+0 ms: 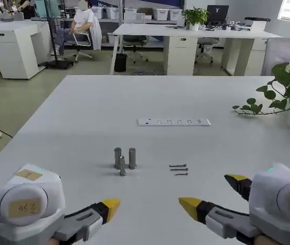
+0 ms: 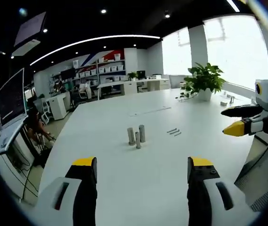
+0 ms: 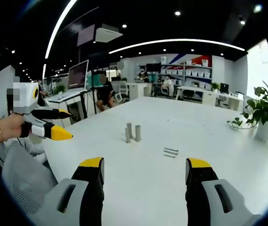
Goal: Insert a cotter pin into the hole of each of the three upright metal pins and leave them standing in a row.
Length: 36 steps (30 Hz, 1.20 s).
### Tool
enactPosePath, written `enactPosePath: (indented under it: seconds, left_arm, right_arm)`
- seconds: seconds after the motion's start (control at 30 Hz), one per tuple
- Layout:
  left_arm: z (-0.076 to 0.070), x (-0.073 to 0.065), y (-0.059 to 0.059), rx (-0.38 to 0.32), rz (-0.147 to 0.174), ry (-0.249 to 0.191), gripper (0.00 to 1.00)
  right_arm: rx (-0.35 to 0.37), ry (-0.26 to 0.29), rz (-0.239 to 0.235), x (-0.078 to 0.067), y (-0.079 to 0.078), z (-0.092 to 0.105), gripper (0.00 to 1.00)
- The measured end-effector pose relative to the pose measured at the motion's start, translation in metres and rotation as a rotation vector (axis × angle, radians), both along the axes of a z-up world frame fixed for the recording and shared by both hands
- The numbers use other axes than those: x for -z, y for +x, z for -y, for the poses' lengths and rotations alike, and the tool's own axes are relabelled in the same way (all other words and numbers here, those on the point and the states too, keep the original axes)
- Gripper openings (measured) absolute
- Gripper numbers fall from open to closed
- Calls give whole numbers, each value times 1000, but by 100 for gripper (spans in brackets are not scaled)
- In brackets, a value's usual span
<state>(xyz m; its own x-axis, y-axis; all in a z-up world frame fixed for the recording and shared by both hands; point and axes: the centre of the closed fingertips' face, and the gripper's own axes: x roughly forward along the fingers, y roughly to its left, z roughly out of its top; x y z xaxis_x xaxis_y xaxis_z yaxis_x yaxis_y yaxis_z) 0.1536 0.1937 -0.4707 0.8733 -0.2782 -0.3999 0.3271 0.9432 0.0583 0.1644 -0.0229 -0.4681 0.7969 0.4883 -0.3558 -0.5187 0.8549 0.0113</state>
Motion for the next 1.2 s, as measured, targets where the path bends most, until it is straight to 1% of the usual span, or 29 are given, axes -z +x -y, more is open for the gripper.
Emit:
enactPosePath:
  seconds: [0.07, 0.13, 0.33, 0.5, 0.57, 0.93, 1.1, 1.2]
  left_arm:
    - [0, 1, 0, 0, -6, 1, 75]
    - [1, 0, 0, 2, -4, 1, 75]
    - [1, -1, 0, 6, 0, 1, 75]
    - [1, 0, 1, 8, -5, 11, 75]
    - [1, 0, 1, 8, -3, 5, 75]
    - [2, -1, 1, 11, -4, 7, 76]
    - [2, -1, 1, 4, -7, 1, 78]
    - [2, -1, 0, 5, -5, -6, 79]
  right_arm:
    - [4, -3, -4, 1, 0, 0, 60]
    - [6, -12, -5, 2, 0, 1, 61]
    - [5, -11, -7, 2, 0, 0, 62]
    - [7, -14, -9, 3, -1, 1, 63]
    - [8, -19, -11, 4, -1, 2, 64]
    - [27, -23, 7, 1, 1, 7, 71]
    - [27, -11, 12, 0, 1, 7, 74]
    - [30, -15, 17, 0, 1, 7, 77]
